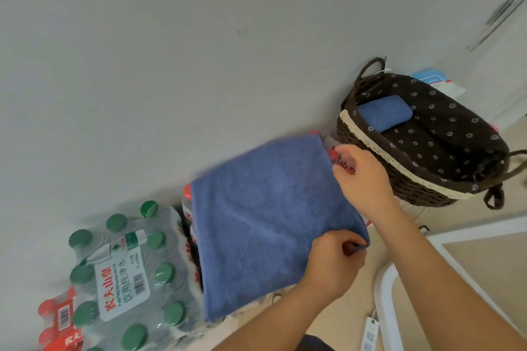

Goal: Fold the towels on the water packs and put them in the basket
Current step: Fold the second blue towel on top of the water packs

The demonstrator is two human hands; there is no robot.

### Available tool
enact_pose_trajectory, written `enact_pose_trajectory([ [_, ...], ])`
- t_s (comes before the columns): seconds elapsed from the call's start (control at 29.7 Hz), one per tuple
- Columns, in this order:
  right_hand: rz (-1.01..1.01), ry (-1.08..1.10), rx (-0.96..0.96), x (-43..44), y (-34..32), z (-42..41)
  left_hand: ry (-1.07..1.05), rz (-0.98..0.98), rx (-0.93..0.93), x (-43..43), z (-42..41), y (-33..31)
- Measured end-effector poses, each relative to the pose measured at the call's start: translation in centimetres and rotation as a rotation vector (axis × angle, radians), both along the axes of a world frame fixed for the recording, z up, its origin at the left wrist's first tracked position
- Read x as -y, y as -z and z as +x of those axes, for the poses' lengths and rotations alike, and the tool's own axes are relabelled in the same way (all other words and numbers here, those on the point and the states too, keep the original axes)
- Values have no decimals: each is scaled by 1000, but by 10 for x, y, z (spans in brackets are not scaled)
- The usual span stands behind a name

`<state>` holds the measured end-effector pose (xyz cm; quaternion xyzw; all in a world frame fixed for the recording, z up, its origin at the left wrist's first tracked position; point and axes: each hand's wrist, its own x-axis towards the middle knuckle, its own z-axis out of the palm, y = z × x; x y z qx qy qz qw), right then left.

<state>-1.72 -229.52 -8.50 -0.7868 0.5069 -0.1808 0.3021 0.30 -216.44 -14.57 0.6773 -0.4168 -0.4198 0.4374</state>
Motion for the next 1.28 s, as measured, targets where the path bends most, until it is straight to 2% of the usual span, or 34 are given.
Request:
enact_pose_trajectory([
  [0.07,96,111,-9,-35,5,-45,-20,-26,8,-2,0,-2],
  [0.13,292,213,2,-67,15,-75,-40,-62,17,-5,-3,-5],
  [0.24,658,359,200,-92,27,-89,-52,-63,17,-14,-11,-10],
  [0.27,704,398,272,-94,28,-90,-34,-59,16,-18,-13,-12],
  [0.4,610,343,299,-93,25,-92,17,-63,42,-39,-10,-20],
  [0.47,512,300,195,-92,26,-94,22,-79,152,-58,4,-18],
  [0.54,445,281,109,-92,26,-96,73,-106,437,-78,23,-7],
  [0.64,456,262,188,-91,23,-100,212,-34,875,-99,43,9],
  [0.77,475,224,285,-87,7,-104,251,-59,1134,-99,38,18],
  [0.91,610,162,332,-78,5,-115,211,-90,1181,-98,47,13],
  [1.08,665,171,391,-63,7,-124,124,-132,1246,-120,71,8],
  [1.28,741,221,500,-52,6,-126,47,-72,1145,-157,115,8],
])
